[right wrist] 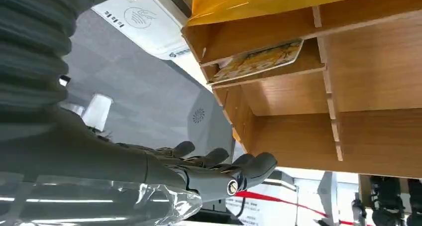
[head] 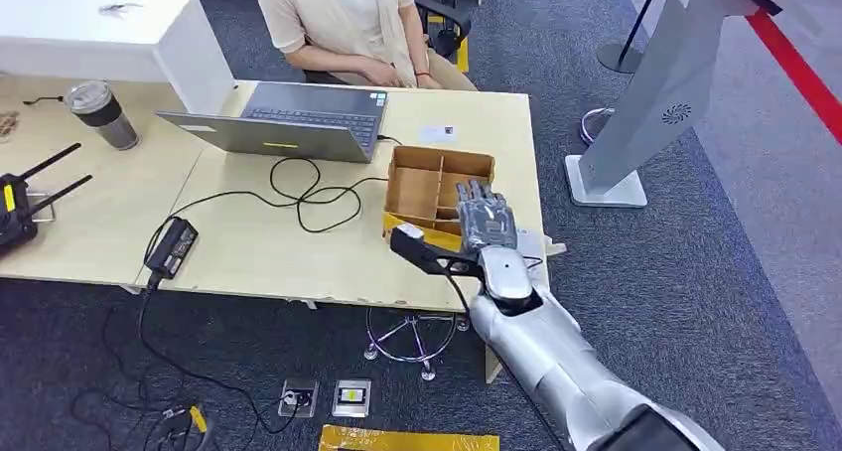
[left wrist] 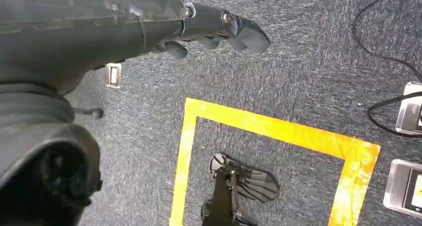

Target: Pass the card to the sensor for recognition and then transmit it.

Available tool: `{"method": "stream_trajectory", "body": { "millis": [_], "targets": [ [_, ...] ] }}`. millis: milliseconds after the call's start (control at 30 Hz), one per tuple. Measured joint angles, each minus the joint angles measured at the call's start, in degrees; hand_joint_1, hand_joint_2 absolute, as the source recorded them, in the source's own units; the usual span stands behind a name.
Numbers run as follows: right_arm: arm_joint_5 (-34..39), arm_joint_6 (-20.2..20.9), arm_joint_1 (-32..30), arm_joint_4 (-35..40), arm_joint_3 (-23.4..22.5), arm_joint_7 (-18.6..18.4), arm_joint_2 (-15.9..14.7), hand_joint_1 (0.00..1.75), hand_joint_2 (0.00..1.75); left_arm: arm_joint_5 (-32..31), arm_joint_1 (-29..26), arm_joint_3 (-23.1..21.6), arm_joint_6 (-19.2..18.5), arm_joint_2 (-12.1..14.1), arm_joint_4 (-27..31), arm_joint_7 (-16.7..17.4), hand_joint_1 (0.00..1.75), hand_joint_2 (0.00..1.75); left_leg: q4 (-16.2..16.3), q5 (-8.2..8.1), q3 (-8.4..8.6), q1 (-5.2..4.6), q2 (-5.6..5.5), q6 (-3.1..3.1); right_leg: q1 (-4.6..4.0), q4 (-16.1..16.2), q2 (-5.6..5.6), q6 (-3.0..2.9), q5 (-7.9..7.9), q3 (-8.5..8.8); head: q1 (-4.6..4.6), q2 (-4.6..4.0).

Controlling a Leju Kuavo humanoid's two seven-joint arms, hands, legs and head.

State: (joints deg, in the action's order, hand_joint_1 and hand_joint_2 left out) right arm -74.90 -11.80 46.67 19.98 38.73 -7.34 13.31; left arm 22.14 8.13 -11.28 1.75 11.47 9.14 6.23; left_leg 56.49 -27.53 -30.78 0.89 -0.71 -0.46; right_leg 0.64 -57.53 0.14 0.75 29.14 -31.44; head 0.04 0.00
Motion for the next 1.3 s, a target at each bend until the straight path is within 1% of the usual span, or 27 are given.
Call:
{"method": "stream_trajectory", "body": {
  "millis": [267,533,767,933,1300],
  "targets": [
    [0.2,2.1,1.4,-0.2,0.4,-0.2,0.0,0.00,1.75,0.0,0.0,-0.4,0.0,0.0,0.0,0.4,0.00,0.00,0.0,0.00,0.00,0.00,0.00,0.00,0.00,0.0,0.00,0.00,0.00,0.00,0.02,0.00],
    [0.0,2.4,2.3,-0.9,0.4,-0.5,-0.6,0.00,1.75,0.3,0.0,-0.5,0.1,0.0,0.0,0.5,0.00,0.00,0.0,0.00,0.00,0.00,0.00,0.00,0.00,0.0,0.00,0.00,0.00,0.00,0.00,0.00],
    [-0.1,4.0,3.1,-1.0,0.5,-0.8,-1.6,0.00,1.75,0.3,0.0,-0.5,0.1,0.0,0.0,0.5,0.00,0.00,0.0,0.00,0.01,0.00,0.00,0.00,0.00,0.0,0.00,0.00,0.00,-0.01,0.00,0.00],
    [-0.2,4.1,3.1,-1.1,0.5,-0.5,-2.1,0.00,1.75,0.3,0.0,-0.5,0.1,0.0,0.0,0.5,0.00,0.00,0.0,0.00,0.00,0.00,0.00,0.00,0.00,0.0,0.00,0.00,0.00,-0.01,0.00,0.00],
    [-0.5,4.8,3.1,-1.2,0.5,0.1,-1.5,0.00,1.75,0.5,0.0,-0.5,0.1,0.0,0.0,0.5,0.00,0.00,0.0,0.00,0.00,0.00,0.00,0.00,0.00,0.0,0.00,0.00,0.00,-0.01,0.00,0.00]
  ]
}}
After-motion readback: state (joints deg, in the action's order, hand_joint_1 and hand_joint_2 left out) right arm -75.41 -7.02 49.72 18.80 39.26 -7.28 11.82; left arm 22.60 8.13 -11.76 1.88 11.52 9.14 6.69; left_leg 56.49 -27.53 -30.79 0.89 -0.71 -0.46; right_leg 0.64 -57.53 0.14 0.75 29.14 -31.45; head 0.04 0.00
